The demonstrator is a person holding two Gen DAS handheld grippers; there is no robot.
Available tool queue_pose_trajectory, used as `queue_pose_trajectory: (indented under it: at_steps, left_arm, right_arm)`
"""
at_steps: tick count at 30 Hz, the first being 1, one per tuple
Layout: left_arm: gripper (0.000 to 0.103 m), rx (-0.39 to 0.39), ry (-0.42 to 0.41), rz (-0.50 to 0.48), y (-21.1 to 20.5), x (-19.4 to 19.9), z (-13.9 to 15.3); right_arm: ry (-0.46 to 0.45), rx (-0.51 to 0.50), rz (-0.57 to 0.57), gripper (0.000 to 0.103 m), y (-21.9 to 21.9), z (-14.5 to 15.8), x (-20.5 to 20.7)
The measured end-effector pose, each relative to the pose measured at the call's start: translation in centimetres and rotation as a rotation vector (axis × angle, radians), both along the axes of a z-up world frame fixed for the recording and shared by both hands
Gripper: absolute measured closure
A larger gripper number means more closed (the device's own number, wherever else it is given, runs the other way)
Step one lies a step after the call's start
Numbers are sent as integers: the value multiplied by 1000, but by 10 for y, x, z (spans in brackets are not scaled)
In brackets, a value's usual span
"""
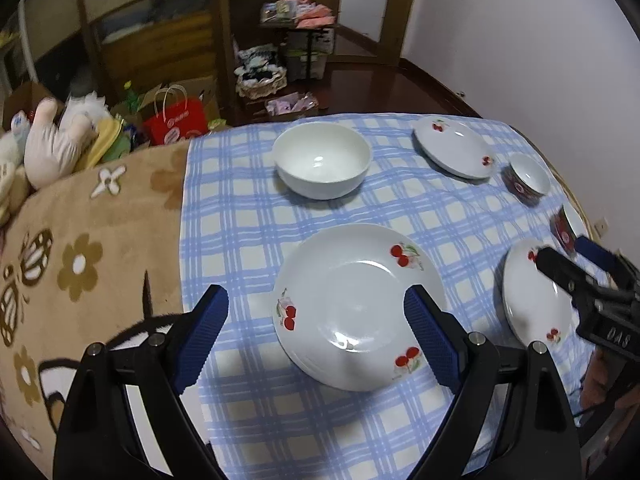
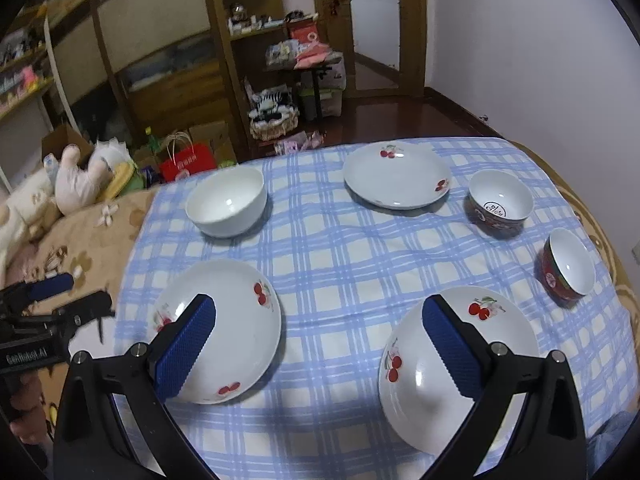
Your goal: Organize plates and bowls
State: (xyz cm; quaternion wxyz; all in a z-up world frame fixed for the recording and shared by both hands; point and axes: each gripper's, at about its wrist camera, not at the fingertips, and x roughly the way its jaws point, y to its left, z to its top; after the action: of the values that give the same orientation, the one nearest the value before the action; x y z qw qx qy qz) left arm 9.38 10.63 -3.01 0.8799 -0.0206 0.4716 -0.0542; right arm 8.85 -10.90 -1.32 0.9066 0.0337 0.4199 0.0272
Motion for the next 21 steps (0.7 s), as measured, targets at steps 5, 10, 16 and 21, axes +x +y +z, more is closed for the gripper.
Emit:
queue_pose_trajectory:
  at_steps: [5,10,16,21]
  left_arm:
    - [15,-29,36,47,13,8,-23]
    - [15,-28,64,58,16,15,-37]
    - [15,-24,98,59,15,23,-45]
    - [15,-38,139,78,21,31,-57]
  right_arm:
    - [5,36,-3,0,3,-14,11]
    - [-3,35,34,0,11,-24,20]
    - [-57,0,59,0,27,-28,14]
    - [-21,-13,96,0,42,-39,21]
